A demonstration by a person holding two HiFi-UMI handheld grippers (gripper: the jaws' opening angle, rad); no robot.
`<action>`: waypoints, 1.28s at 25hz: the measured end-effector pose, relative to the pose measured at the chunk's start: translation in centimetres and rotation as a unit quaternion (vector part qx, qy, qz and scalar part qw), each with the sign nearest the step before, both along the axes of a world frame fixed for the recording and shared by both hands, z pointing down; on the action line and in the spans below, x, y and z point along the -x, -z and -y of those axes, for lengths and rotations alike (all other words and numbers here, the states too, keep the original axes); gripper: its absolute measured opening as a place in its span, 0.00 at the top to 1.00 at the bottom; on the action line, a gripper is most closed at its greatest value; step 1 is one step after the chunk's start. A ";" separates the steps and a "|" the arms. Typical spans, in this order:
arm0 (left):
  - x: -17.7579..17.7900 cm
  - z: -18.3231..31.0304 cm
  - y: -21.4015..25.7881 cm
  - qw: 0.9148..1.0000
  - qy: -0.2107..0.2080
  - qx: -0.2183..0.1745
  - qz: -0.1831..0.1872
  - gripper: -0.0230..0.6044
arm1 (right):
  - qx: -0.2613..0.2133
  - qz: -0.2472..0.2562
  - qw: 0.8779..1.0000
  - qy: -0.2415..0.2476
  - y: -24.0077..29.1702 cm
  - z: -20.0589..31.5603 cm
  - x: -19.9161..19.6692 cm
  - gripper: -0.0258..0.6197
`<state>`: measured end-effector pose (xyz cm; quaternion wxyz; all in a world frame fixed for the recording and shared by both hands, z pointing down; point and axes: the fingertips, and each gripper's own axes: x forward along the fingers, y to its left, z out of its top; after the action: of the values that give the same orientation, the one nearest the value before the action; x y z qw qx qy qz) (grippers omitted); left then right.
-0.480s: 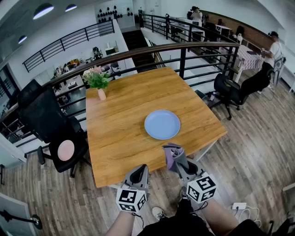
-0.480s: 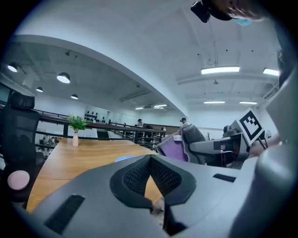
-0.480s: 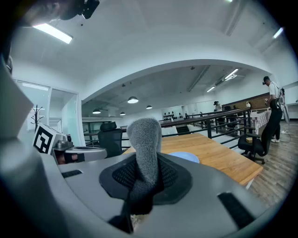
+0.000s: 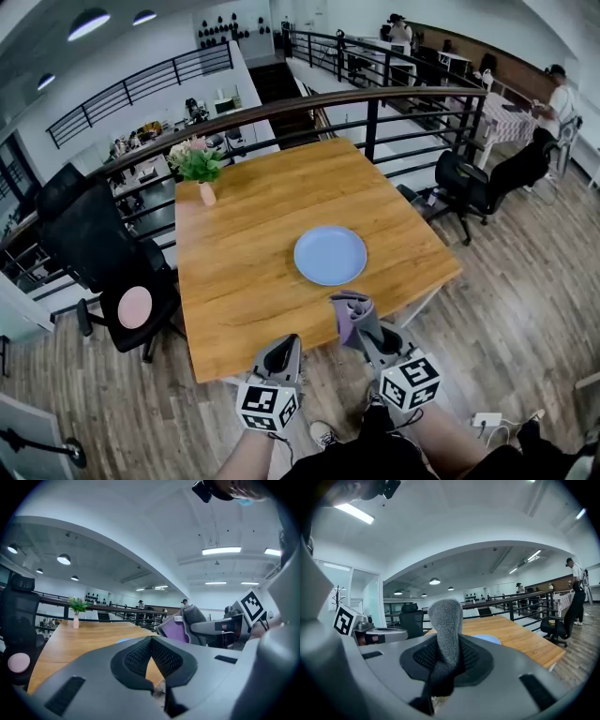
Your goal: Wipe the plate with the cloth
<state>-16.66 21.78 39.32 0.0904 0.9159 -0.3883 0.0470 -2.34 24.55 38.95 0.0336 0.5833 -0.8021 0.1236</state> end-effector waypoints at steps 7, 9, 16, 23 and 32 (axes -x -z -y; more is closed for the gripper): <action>-0.3 0.7 -0.4 1.000 0.002 0.002 0.004 0.93 | -0.009 -0.001 1.000 0.004 0.4 1.1 -0.3 0.85; -0.7 1.1 -0.7 1.000 0.004 0.005 0.006 0.93 | -0.010 -0.002 1.000 0.007 0.3 1.7 -0.7 0.85; -3.1 4.1 -1.4 1.000 0.016 0.016 0.013 0.93 | -0.012 -0.003 1.000 0.023 0.4 5.5 -3.0 0.85; -5.6 8.3 -2.6 0.999 0.040 0.029 0.018 0.93 | -0.005 0.003 0.999 0.043 -0.3 10.6 -5.9 0.85; -8.4 14.8 -4.1 0.995 0.079 0.046 0.026 0.93 | 0.011 0.013 0.997 0.079 -2.1 18.3 -8.9 0.85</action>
<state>-8.23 6.94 43.41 0.1257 0.8757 -0.4592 0.0808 6.54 6.27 41.08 0.0398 0.5158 -0.8447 0.1372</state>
